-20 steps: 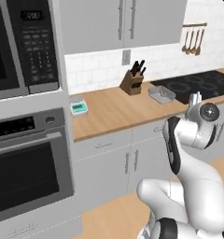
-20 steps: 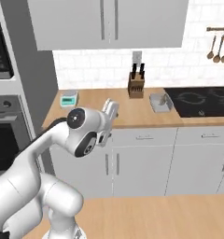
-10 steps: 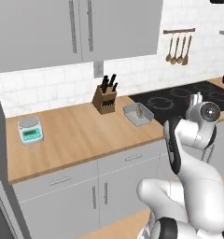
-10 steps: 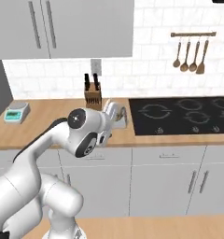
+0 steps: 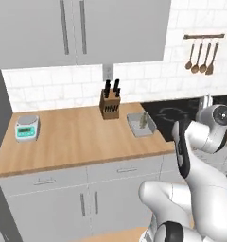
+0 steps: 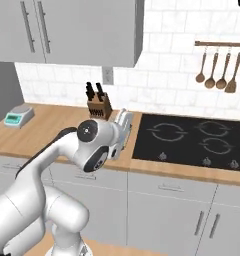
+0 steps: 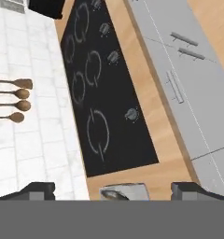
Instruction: Take the meat container that has the fish and place it on the second highest rack of the freezer. Then take the vegetable container that has the corn and avocado and place it on the highest rack of the freezer.
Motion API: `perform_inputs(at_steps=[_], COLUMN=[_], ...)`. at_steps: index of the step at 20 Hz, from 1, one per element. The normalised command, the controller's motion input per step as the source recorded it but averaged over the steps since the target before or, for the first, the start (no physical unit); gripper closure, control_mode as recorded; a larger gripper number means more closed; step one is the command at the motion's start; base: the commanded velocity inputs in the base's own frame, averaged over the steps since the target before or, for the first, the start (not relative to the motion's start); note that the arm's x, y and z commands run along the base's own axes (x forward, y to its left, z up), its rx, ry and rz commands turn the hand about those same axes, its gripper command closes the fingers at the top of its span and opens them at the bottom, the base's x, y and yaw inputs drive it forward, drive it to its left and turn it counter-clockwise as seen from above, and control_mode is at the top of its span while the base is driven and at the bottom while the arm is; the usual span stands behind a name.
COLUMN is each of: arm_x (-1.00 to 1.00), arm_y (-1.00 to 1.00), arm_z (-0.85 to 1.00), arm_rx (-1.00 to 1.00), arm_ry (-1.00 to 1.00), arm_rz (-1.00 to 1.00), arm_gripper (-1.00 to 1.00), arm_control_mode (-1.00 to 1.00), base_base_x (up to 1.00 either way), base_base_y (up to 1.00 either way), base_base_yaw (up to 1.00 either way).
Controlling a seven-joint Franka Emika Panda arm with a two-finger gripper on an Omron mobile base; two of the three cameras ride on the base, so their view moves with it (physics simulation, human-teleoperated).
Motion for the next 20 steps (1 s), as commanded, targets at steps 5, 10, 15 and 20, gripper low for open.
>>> perform_inputs(at_steps=[5, 10, 15, 20], arm_x=[0.0, 0.16, 0.11, -0.22], arm_y=[0.0, -0.06, -0.05, 0.09], arm_z=[0.0, 0.14, 0.08, -0.81], arm_rx=[0.0, 0.07, 0.39, 0.22], arm_ry=[0.0, 0.07, 0.46, 0.23], arm_rz=[0.0, 0.0, 0.21, 0.36], arm_gripper=[-1.0, -1.0, -1.0, -1.0], arm_control_mode=[1.0, -1.0, -1.0, -1.0], base_base_x=[0.86, 0.42, 0.0, 0.0], base_base_y=[-0.01, -0.04, 0.0, 0.0], base_base_yaw=[0.34, 0.05, 0.0, 0.0])
